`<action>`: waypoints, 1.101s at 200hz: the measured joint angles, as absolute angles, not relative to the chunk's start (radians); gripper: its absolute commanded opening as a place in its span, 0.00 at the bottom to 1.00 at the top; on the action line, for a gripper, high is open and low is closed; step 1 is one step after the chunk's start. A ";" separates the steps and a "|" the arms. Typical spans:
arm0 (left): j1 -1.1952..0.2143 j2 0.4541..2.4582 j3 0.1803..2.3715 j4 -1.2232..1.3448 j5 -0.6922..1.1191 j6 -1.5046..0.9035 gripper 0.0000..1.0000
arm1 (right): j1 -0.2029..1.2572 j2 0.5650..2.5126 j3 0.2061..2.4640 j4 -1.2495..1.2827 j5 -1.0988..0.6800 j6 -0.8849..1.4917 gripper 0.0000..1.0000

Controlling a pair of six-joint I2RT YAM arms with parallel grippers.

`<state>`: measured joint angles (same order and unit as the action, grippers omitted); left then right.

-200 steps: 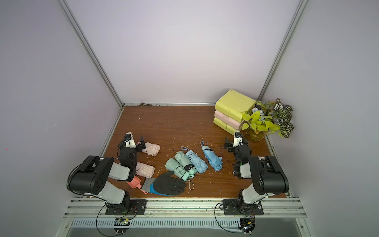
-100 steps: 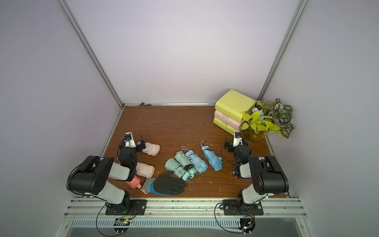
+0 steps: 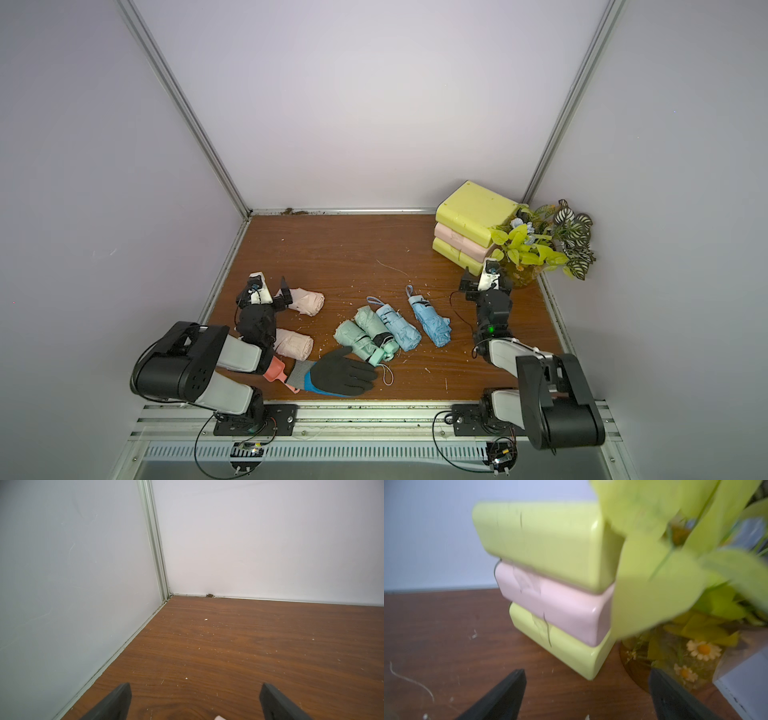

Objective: Place the umbrella in the drawer by color
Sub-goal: Adjust the storage box at the center of the board.

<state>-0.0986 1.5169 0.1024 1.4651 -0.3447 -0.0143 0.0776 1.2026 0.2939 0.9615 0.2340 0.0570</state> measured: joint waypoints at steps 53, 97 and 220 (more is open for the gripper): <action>-0.112 1.518 0.068 1.538 -0.362 0.002 1.00 | 0.083 1.058 0.660 0.570 0.285 0.194 1.00; -0.210 1.439 0.081 1.479 -0.500 0.060 1.00 | 0.079 1.369 1.191 0.288 0.257 0.188 0.99; -0.287 0.698 0.110 0.952 -0.414 -0.318 1.00 | -0.062 2.295 2.494 -0.648 0.254 0.315 0.99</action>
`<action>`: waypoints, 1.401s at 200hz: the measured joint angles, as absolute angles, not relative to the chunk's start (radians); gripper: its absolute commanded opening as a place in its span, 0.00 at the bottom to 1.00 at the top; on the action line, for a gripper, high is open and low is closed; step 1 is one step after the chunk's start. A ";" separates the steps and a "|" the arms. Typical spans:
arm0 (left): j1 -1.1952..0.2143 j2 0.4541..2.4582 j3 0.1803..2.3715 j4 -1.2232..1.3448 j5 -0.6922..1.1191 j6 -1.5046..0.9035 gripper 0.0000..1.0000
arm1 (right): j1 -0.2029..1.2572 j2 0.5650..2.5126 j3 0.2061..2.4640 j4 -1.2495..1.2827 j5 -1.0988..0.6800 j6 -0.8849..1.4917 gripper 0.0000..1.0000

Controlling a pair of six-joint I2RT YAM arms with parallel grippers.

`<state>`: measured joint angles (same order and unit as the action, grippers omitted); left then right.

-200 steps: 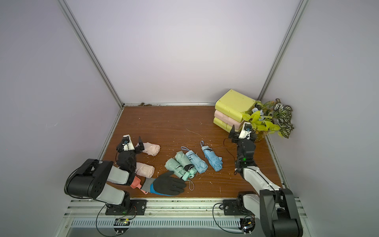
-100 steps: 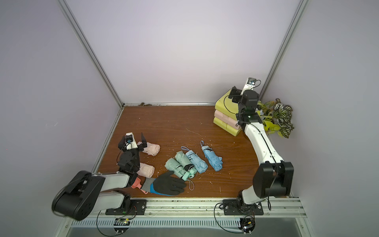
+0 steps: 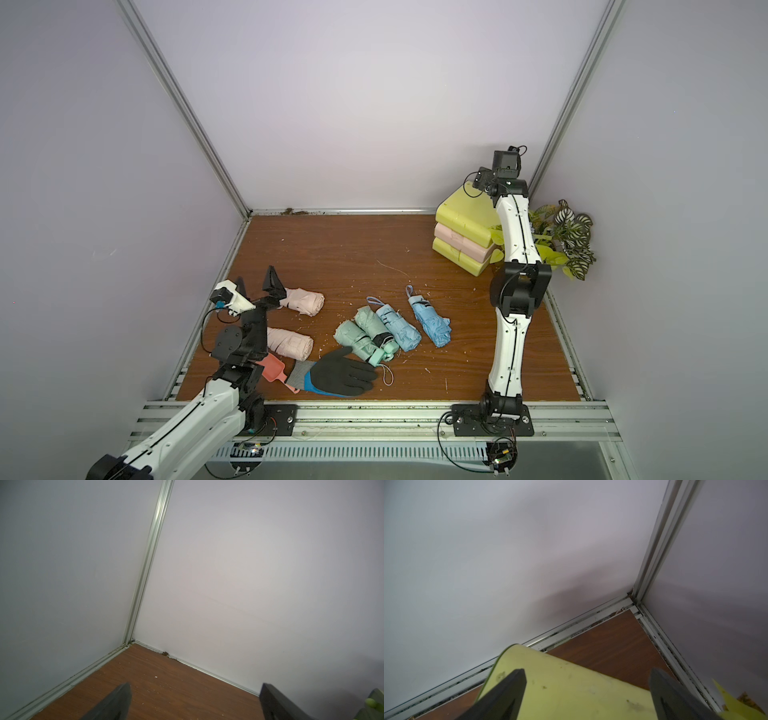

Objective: Place the umbrella in the drawer by color
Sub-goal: Adjust the storage box at the center of the board.

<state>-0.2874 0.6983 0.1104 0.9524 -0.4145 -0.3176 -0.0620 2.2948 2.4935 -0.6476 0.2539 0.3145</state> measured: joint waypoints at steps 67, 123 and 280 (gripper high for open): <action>-0.302 0.878 0.264 0.814 -0.254 -0.397 1.00 | -0.171 2.214 2.331 -0.701 0.209 0.403 0.99; -0.323 0.968 0.355 0.751 -0.186 -0.443 1.00 | -0.224 1.982 1.916 -0.466 -0.090 0.416 1.00; -0.469 1.497 0.915 0.612 0.053 -0.428 1.00 | -0.075 2.005 1.924 -0.379 -0.347 0.281 1.00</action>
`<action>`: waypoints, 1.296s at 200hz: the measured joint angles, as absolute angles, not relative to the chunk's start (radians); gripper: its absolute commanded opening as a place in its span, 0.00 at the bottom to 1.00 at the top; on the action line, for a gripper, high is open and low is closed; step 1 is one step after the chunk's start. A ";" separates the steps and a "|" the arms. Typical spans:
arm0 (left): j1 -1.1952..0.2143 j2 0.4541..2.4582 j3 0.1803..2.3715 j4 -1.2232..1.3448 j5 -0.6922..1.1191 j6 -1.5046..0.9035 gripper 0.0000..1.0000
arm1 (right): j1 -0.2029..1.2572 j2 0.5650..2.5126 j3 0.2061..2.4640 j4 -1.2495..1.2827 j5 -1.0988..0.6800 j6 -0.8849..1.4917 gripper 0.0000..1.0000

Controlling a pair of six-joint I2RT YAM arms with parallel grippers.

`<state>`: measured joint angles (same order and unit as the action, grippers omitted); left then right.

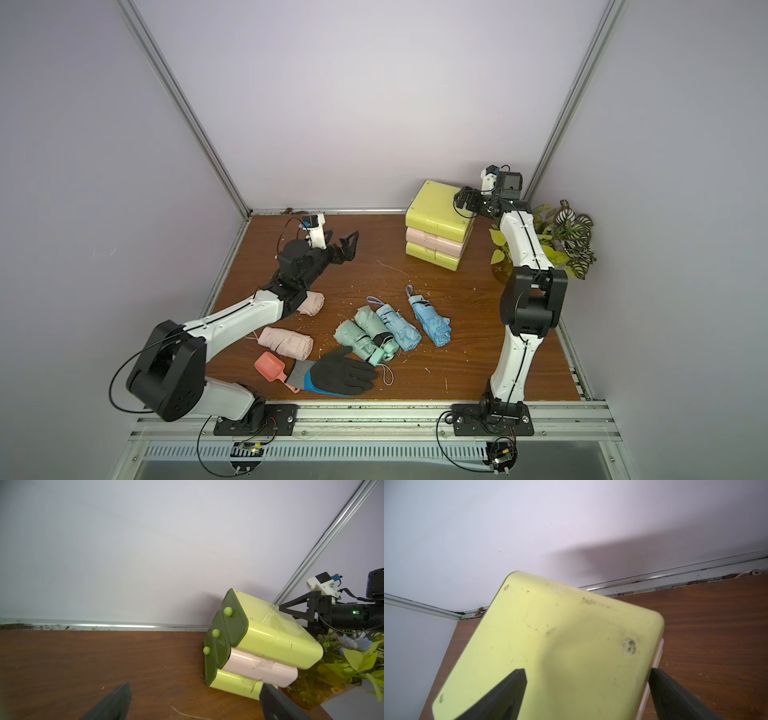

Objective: Place the umbrella in the drawer by color
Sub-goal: Adjust the storage box at the center of the board.

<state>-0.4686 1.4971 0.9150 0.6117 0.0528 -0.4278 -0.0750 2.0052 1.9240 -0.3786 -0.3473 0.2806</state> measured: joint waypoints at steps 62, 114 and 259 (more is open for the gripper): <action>-0.469 1.811 1.283 0.548 0.283 -0.470 1.00 | -0.043 2.118 2.101 -0.405 -0.413 0.183 1.00; -0.492 1.922 1.346 0.517 0.382 -0.532 1.00 | 0.108 2.241 2.247 -0.514 -0.501 0.018 1.00; -0.677 1.634 1.066 0.509 0.158 -0.567 1.00 | 0.214 2.219 2.318 -0.649 -0.367 0.087 1.00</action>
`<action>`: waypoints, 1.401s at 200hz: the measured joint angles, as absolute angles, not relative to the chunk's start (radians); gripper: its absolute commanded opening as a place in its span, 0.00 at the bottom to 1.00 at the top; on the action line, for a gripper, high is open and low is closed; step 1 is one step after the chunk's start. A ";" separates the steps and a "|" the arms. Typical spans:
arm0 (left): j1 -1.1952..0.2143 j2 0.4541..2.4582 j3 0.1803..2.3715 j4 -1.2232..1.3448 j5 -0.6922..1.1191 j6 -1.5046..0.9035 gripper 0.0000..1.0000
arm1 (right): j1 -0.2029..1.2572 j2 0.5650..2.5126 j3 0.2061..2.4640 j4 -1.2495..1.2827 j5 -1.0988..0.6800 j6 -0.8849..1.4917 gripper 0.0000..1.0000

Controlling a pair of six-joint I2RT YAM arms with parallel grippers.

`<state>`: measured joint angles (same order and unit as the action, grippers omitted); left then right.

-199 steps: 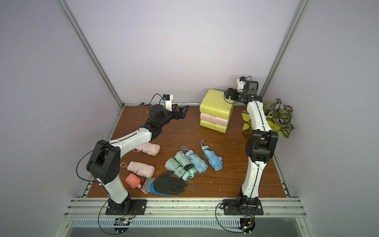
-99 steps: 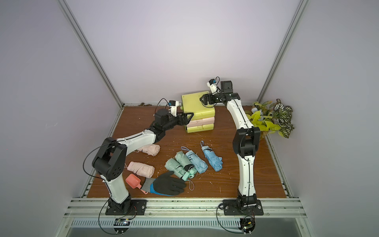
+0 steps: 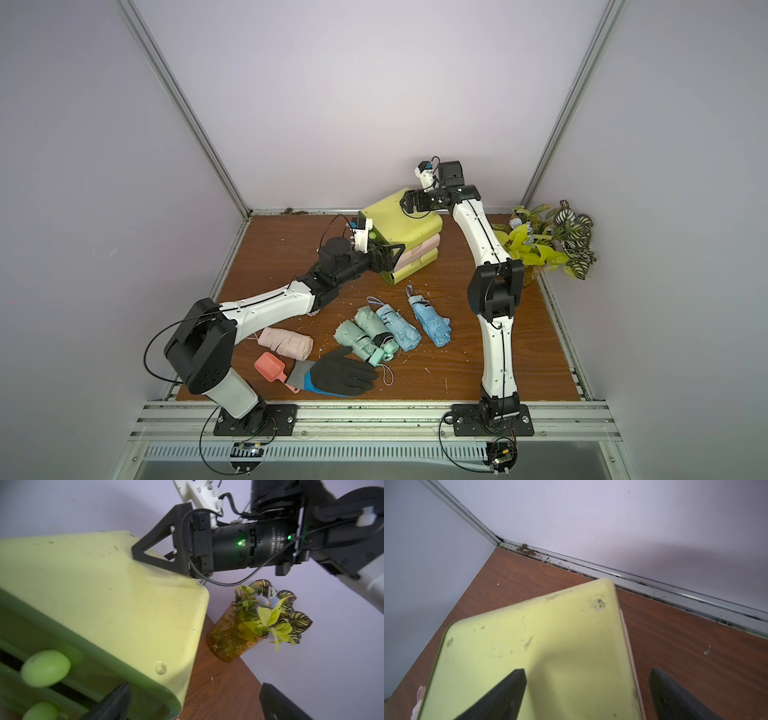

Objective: Place the umbrella in the drawer by color
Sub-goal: Adjust the storage box at the center of the board.

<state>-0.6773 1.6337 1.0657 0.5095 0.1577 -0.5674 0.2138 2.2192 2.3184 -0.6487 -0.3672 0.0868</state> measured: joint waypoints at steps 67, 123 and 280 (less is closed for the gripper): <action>-0.593 1.467 1.146 0.240 0.051 -0.361 1.00 | 0.124 1.615 1.613 -0.334 -0.213 0.296 0.99; -0.391 1.736 1.508 0.098 0.242 -0.231 1.00 | 0.145 1.205 0.981 0.137 -0.208 0.532 0.99; -0.348 2.081 1.784 -0.021 0.636 -0.294 1.00 | 0.160 1.570 0.940 0.511 -0.413 0.785 1.00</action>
